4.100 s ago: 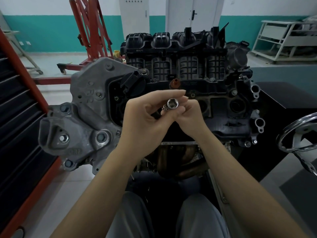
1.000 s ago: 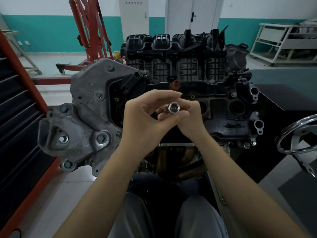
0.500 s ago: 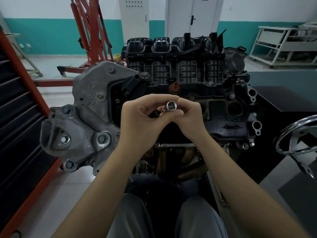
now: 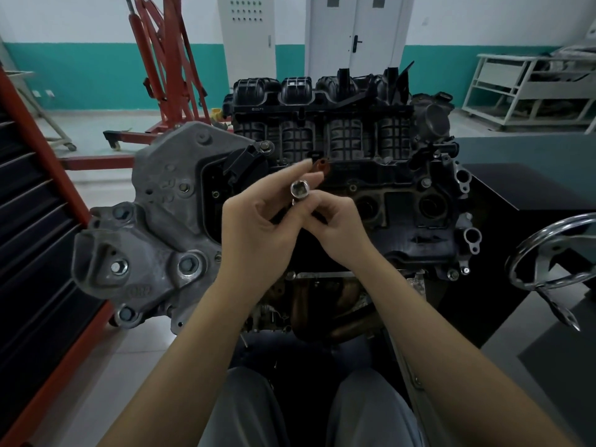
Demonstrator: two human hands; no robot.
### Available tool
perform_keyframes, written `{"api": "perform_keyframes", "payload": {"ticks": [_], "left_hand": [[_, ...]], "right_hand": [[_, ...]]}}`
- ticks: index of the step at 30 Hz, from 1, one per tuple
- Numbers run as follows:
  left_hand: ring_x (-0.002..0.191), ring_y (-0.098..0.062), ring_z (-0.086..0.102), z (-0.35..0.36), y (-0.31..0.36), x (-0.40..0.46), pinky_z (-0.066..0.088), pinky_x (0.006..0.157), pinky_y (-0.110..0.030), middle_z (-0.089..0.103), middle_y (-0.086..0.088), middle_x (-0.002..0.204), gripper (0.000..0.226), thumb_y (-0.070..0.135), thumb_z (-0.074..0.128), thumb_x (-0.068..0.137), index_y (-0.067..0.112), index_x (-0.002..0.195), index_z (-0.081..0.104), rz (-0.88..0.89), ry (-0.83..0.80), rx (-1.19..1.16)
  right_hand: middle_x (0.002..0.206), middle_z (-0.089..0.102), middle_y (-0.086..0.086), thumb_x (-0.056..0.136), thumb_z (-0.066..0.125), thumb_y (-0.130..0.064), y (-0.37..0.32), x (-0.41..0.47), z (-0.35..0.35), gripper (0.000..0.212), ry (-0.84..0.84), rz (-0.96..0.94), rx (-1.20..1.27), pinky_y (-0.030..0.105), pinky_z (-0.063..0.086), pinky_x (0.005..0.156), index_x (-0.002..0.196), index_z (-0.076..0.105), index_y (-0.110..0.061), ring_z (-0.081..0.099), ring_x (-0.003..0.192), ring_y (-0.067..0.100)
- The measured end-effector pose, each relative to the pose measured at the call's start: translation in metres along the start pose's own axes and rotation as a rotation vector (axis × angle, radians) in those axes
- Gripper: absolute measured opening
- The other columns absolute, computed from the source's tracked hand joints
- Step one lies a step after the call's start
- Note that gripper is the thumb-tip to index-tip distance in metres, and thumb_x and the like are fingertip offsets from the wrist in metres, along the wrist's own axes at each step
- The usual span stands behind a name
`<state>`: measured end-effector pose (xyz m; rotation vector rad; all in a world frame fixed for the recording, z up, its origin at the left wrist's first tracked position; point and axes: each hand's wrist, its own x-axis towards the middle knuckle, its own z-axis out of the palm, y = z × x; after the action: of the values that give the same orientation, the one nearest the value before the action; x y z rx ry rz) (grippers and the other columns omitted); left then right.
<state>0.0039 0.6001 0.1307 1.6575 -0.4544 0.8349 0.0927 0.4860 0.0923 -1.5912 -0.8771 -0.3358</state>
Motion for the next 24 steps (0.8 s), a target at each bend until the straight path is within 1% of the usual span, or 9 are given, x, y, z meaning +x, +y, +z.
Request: {"api": "perform_keyframes", "payload": {"ticks": [4, 7, 12, 14, 17, 18, 20, 22, 24], "left_hand": [[0.105, -0.014, 0.067, -0.002, -0.003, 0.003, 0.054, 0.093, -0.032, 0.07, -0.006, 0.107, 0.037, -0.009, 0.065, 0.084, 0.004, 0.119, 0.062, -0.024, -0.105, 0.033], [0.094, -0.004, 0.068, 0.003, -0.003, 0.004, 0.055, 0.085, -0.023, 0.07, 0.006, 0.095, 0.026, -0.004, 0.069, 0.083, 0.008, 0.106, 0.07, 0.016, -0.017, 0.222], [0.091, -0.01, 0.07, 0.022, 0.029, -0.006, 0.055, 0.083, -0.027, 0.071, 0.0, 0.094, 0.03, -0.003, 0.066, 0.086, 0.018, 0.106, 0.066, 0.102, 0.029, 0.061], [0.084, -0.006, 0.07, 0.034, 0.042, 0.001, 0.054, 0.078, -0.021, 0.071, 0.0, 0.089, 0.026, -0.001, 0.063, 0.089, 0.016, 0.11, 0.064, 0.136, 0.024, 0.028], [0.046, 0.002, 0.059, 0.07, 0.045, 0.018, 0.045, 0.05, -0.009, 0.064, 0.011, 0.051, 0.028, -0.004, 0.051, 0.094, 0.004, 0.119, 0.061, -0.259, -0.237, 0.069], [0.037, -0.002, 0.054, 0.087, 0.051, 0.008, 0.04, 0.041, -0.011, 0.058, 0.01, 0.044, 0.027, 0.001, 0.052, 0.095, 0.005, 0.119, 0.062, -0.283, -0.305, 0.005], [0.033, -0.005, 0.042, 0.11, 0.075, -0.028, 0.034, 0.038, -0.014, 0.058, 0.005, 0.053, 0.021, 0.022, 0.057, 0.093, 0.019, 0.111, 0.067, -0.052, -0.278, -0.255], [0.036, -0.006, 0.037, 0.137, 0.089, -0.064, 0.031, 0.041, -0.014, 0.055, 0.005, 0.054, 0.019, 0.028, 0.059, 0.09, 0.025, 0.105, 0.07, -0.087, -0.331, -0.524], [0.036, -0.007, 0.036, 0.167, 0.088, -0.085, 0.03, 0.043, -0.012, 0.051, 0.006, 0.05, 0.018, 0.029, 0.063, 0.087, 0.023, 0.101, 0.073, -0.206, -0.445, -0.621]], "right_hand": [[0.084, 0.068, -0.011, 0.081, 0.068, 0.005, -0.005, 0.003, -0.001, 0.024, 0.039, 0.035, -0.019, 0.018, 0.05, 0.077, 0.095, 0.068, -0.015, 0.066, 0.081, -0.002], [0.089, 0.07, -0.009, 0.082, 0.07, -0.001, -0.013, 0.001, 0.0, 0.023, 0.038, 0.016, -0.043, 0.021, 0.052, 0.081, 0.101, 0.07, -0.013, 0.068, 0.088, 0.005], [0.113, 0.067, -0.002, 0.087, 0.062, 0.002, -0.03, -0.018, -0.029, 0.033, -0.038, 0.064, -0.099, 0.033, 0.047, 0.101, 0.118, 0.063, -0.011, 0.061, 0.113, 0.011], [0.116, 0.065, -0.009, 0.087, 0.059, 0.006, -0.038, -0.035, -0.055, 0.039, 0.004, 0.063, -0.137, 0.028, 0.044, 0.105, 0.121, 0.062, -0.015, 0.058, 0.117, 0.006], [0.113, 0.067, -0.001, 0.087, 0.058, 0.01, -0.049, -0.067, -0.102, 0.036, 0.148, 0.126, -0.166, 0.03, 0.046, 0.103, 0.115, 0.065, -0.011, 0.061, 0.114, 0.011], [0.111, 0.068, 0.001, 0.087, 0.058, 0.011, -0.052, -0.081, -0.123, 0.034, 0.212, 0.157, -0.194, 0.031, 0.048, 0.101, 0.114, 0.065, -0.009, 0.063, 0.112, 0.013], [0.108, 0.069, 0.005, 0.087, 0.058, 0.011, -0.055, -0.107, -0.162, 0.031, 0.318, 0.222, -0.251, 0.031, 0.05, 0.097, 0.112, 0.067, -0.005, 0.065, 0.107, 0.016], [0.105, 0.07, 0.01, 0.086, 0.058, 0.014, -0.057, -0.136, -0.206, 0.028, 0.461, 0.291, -0.291, 0.027, 0.05, 0.095, 0.108, 0.068, -0.001, 0.067, 0.101, 0.017], [0.1, 0.071, 0.011, 0.085, 0.057, 0.015, -0.057, -0.165, -0.248, 0.026, 0.612, 0.354, -0.316, 0.024, 0.051, 0.092, 0.103, 0.069, 0.001, 0.067, 0.097, 0.016]]}}
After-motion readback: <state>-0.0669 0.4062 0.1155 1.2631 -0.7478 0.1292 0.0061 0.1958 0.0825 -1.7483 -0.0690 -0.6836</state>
